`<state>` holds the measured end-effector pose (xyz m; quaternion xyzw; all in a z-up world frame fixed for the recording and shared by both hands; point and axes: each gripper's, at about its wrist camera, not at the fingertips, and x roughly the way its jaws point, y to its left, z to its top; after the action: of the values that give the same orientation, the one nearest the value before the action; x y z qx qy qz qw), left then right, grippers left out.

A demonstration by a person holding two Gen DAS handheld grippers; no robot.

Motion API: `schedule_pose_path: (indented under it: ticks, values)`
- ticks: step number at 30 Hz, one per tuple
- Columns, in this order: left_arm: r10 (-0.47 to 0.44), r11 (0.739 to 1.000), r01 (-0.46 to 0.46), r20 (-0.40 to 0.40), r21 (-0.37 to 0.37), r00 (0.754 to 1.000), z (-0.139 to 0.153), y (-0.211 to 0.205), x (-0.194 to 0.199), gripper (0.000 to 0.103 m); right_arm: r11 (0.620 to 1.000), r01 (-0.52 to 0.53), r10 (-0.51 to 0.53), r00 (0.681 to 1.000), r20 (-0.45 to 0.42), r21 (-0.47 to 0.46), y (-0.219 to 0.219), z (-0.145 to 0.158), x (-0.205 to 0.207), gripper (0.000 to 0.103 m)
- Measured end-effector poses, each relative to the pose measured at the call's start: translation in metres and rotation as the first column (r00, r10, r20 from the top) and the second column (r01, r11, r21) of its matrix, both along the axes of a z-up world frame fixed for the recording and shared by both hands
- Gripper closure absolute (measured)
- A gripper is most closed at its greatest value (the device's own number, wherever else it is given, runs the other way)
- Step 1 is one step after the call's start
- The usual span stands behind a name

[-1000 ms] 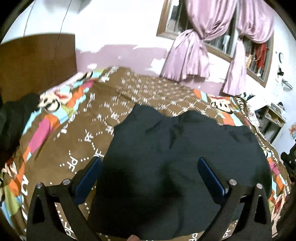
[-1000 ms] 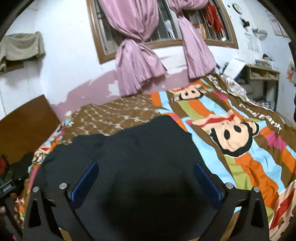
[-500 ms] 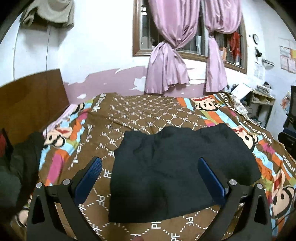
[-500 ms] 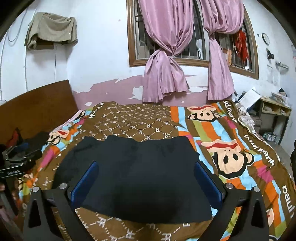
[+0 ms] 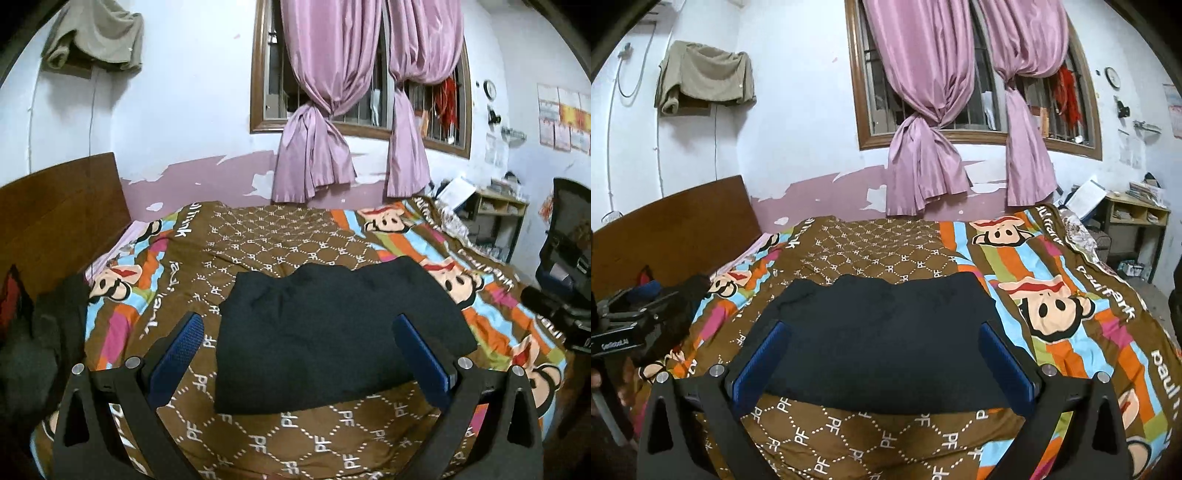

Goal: Fold large clothes
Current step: 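Lift both open grippers off the folded jacket and pull them back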

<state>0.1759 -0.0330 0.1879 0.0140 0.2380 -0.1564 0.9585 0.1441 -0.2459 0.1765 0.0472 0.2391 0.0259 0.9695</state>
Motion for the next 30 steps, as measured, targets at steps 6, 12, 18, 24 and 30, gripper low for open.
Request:
schedule_pose_path:
  ticks: [6, 12, 18, 24, 30]
  values:
    - [-0.005, 0.993, 0.004, -0.005, -0.119, 1.000, -0.013, 0.006, -0.033, 0.002, 1.000, 0.024, -0.023, 0.997, 0.072, -0.008, 0.012, -0.011, -0.042, 0.000]
    - [0.072, 0.997, -0.068, 0.115, -0.041, 0.991, -0.016, -0.002, -0.070, 0.002, 0.999, 0.034, -0.028, 0.990, 0.137, -0.039, 0.020, -0.016, -0.075, 0.000]
    - [0.101, 0.993, -0.094, 0.109, -0.069, 0.989, -0.058, 0.006, -0.098, 0.002, 0.995, 0.075, -0.063, 0.985, 0.162, -0.066, 0.018, -0.032, -0.097, 0.000]
    - [0.112, 0.993, -0.108, 0.072, -0.053, 0.991, -0.087, 0.012, -0.112, 0.002, 0.993, 0.078, -0.065, 0.986, 0.153, -0.084, 0.020, -0.057, -0.117, 0.000]
    - [0.106, 0.994, -0.103, 0.087, -0.039, 0.991, -0.098, 0.013, -0.135, 0.002, 0.996, 0.053, -0.046, 0.995, 0.090, -0.069, 0.022, -0.080, -0.123, 0.000]
